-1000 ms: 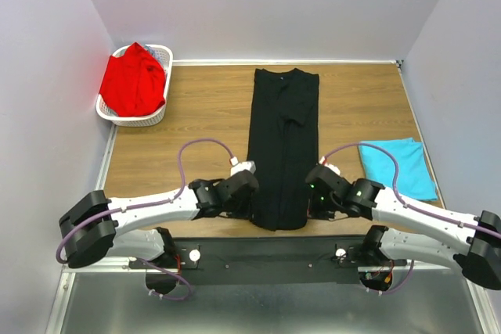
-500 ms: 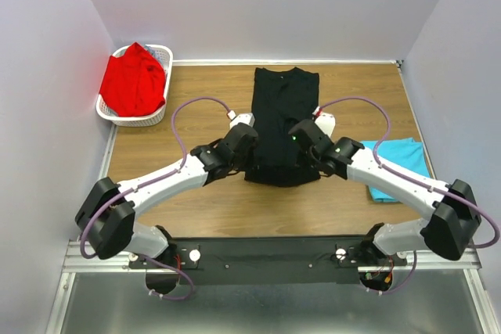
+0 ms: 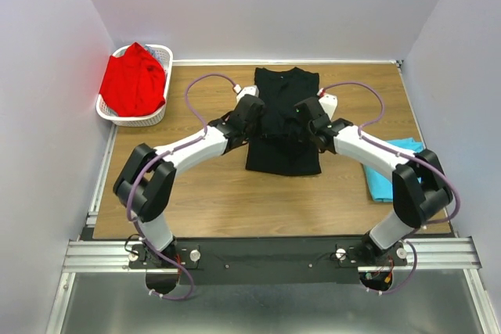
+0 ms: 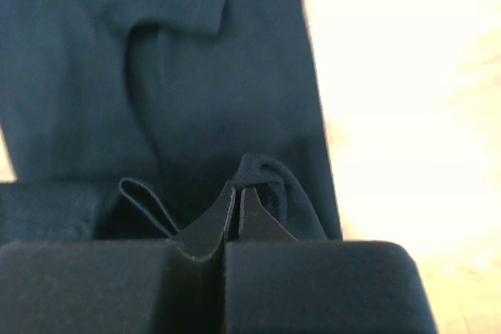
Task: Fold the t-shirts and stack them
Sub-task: Fold the tshirt
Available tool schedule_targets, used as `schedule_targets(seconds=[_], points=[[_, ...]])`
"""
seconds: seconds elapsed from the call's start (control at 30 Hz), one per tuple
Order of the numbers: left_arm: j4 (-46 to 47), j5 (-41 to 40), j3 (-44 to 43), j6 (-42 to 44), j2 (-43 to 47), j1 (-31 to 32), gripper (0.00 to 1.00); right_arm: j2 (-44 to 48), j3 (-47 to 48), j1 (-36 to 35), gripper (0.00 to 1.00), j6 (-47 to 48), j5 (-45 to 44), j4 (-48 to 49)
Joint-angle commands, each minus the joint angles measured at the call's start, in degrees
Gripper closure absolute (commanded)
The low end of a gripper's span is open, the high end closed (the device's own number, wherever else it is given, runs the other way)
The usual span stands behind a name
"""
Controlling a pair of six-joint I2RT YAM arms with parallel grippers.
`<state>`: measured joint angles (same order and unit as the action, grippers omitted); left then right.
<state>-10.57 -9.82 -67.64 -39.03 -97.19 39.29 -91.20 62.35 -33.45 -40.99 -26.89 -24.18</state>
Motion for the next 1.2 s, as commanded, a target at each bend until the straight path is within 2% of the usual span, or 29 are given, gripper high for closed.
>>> schedule_targets(seconds=[0.0, 0.27, 0.6, 0.67, 0.7, 0.73, 0.77, 0.83, 0.87, 0.93, 0.97, 1.0, 1.1, 1.17], points=[[2.57, 0.59, -4.60, 0.79, -4.92, -2.01, 1.00, -4.32, 2.51, 4.44, 1.00, 1.88, 2.28, 6.16], [2.04, 1.91, -10.49, 0.88, -9.95, -4.57, 1.00, -10.74, 7.17, 9.89, 1.00, 2.85, 7.03, 8.72], [2.13, 4.02, -14.89, 2.55, -15.31, -7.73, 1.00, -17.07, 13.32, 13.06, 0.99, 3.55, 13.09, 8.63], [3.27, 5.60, -15.50, 3.43, -16.10, -8.43, 0.98, -17.87, 14.38, 14.02, 0.86, 3.46, 13.45, 8.54], [4.32, 7.09, -16.55, 5.00, -16.54, -8.87, 0.94, -18.05, 14.64, 14.29, 0.79, 3.46, 13.97, 8.54], [4.15, 9.10, -17.43, 5.36, -17.59, -9.66, 0.82, -18.22, 14.73, 14.64, 0.71, 3.46, 14.24, 8.54], [3.98, 9.56, -18.14, 5.71, -17.69, -10.10, 0.77, -18.05, 15.08, 15.43, 0.56, 3.46, 14.33, 8.54], [5.55, 11.67, -18.58, 7.12, -16.64, -10.63, 0.58, -17.44, 14.82, 16.31, 0.49, 3.29, 14.50, 8.54], [5.65, 11.93, -18.93, 7.56, -16.28, -11.16, 0.52, -16.30, 14.56, 17.10, 0.44, 3.29, 14.59, 8.54], [4.95, 10.80, -19.38, 8.35, -14.18, -11.51, 0.51, -14.81, 13.68, 17.72, 0.36, 3.64, 14.76, 8.54], [4.42, 10.27, -19.11, 8.00, -13.39, -11.78, 0.50, -13.06, 13.24, 17.81, 0.24, 3.73, 14.77, 8.54], [3.72, 8.18, -18.07, 7.13, -11.90, -11.87, 0.50, -12.26, 12.28, 17.81, 0.21, 3.90, 15.03, 8.54], [2.75, 7.36, -14.91, 4.93, -10.05, -11.78, 0.54, -9.09, 10.00, 17.46, 0.20, 3.38, 18.80, 9.15], [3.45, 8.68, -12.97, 3.35, -8.90, -11.34, 0.70, -8.38, 7.97, 16.06, 0.20, 3.02, 19.60, 9.77]])
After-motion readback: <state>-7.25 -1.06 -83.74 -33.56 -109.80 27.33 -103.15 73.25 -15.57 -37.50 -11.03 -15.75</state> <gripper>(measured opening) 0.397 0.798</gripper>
